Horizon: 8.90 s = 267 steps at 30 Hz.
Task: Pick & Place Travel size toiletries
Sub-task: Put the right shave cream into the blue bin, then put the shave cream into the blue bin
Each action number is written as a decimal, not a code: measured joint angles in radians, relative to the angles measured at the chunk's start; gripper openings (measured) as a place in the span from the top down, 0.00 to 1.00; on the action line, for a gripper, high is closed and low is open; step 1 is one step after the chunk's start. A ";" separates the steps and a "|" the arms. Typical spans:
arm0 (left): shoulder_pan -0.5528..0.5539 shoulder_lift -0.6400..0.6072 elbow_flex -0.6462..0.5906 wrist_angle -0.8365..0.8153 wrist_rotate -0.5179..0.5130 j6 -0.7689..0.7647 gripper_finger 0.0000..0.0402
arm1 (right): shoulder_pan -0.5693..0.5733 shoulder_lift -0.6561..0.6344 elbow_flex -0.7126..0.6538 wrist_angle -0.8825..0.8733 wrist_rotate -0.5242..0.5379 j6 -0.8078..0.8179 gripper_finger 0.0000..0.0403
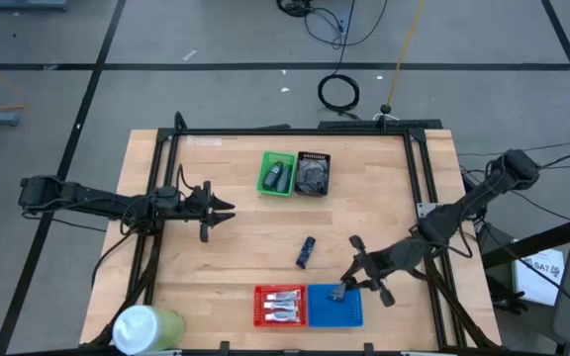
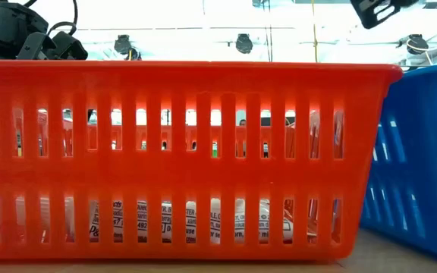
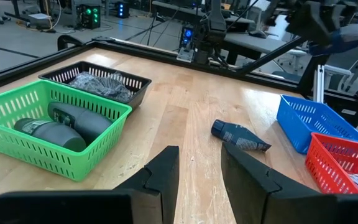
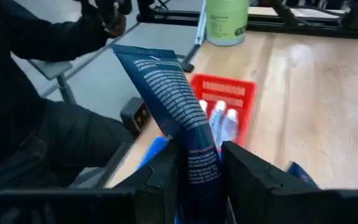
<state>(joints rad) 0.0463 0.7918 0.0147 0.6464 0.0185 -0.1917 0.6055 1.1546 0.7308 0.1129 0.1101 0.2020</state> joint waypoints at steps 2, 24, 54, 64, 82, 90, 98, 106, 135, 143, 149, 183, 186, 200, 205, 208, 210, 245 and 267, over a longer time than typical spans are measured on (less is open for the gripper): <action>0.000 0.000 0.000 0.000 0.000 -0.001 0.71 | 0.019 0.027 0.027 0.002 0.021 0.019 0.75; 0.000 0.000 0.000 0.000 0.000 -0.023 0.71 | 0.072 0.384 0.403 -0.464 0.015 0.410 0.75; 0.000 0.000 0.000 0.000 0.001 -0.027 0.71 | 0.083 0.555 0.403 -0.485 -0.009 0.493 0.74; 0.000 0.000 0.000 0.000 0.001 -0.026 0.71 | 0.083 0.553 0.402 -0.485 -0.009 0.463 0.59; 0.000 0.000 0.000 0.000 0.000 -0.023 0.71 | 0.083 0.172 0.372 -0.485 0.086 0.223 0.54; 0.000 0.000 0.000 0.000 -0.001 -0.025 0.71 | 0.048 -0.147 0.080 -0.236 0.204 0.044 0.58; 0.000 0.000 0.000 0.002 -0.001 -0.026 0.71 | -0.143 -0.361 -0.275 0.000 0.200 0.015 0.59; 0.000 0.000 0.000 0.002 -0.003 -0.013 0.71 | -0.379 -0.318 -0.471 0.397 0.049 -0.041 0.59; 0.000 0.000 0.000 0.000 -0.003 0.045 0.71 | -0.470 0.292 0.098 -0.096 -0.181 -0.443 0.39; 0.000 0.000 0.000 0.004 -0.010 0.044 0.71 | -0.506 0.382 0.149 -0.093 -0.384 -0.453 0.39; 0.000 0.000 0.000 0.007 -0.028 0.028 0.71 | -0.521 0.381 0.149 -0.079 -0.372 -0.476 0.40; 0.000 0.000 0.000 0.001 -0.055 -0.024 0.71 | -0.502 0.632 0.158 0.045 -0.290 -0.340 0.60; 0.000 0.000 0.000 0.001 -0.055 -0.024 0.71 | -0.502 0.632 0.158 0.040 -0.287 -0.297 0.65; 0.000 0.000 0.000 0.001 -0.055 -0.025 0.71 | -0.488 0.525 0.157 0.014 -0.293 -0.263 0.96; 0.000 0.000 0.000 0.001 -0.055 -0.025 0.71 | -0.470 0.409 0.157 -0.010 -0.290 -0.235 0.94; 0.000 0.000 0.000 0.001 -0.055 -0.025 0.71 | -0.459 0.348 0.157 -0.031 -0.289 -0.234 0.95; 0.000 0.000 0.000 0.001 -0.055 -0.025 0.71 | -0.452 0.309 0.157 -0.055 -0.290 -0.233 0.95; 0.000 0.000 0.000 0.008 -0.073 -0.026 0.71 | 0.046 0.058 0.062 0.002 0.077 0.113 0.96; 0.000 0.000 0.000 0.009 -0.074 -0.035 0.71 | 0.117 0.343 0.132 0.040 0.068 0.341 0.96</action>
<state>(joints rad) 0.0463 0.7918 0.0147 0.6556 -0.0559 -0.2268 0.7223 1.4975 0.8631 0.1534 0.1785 0.5431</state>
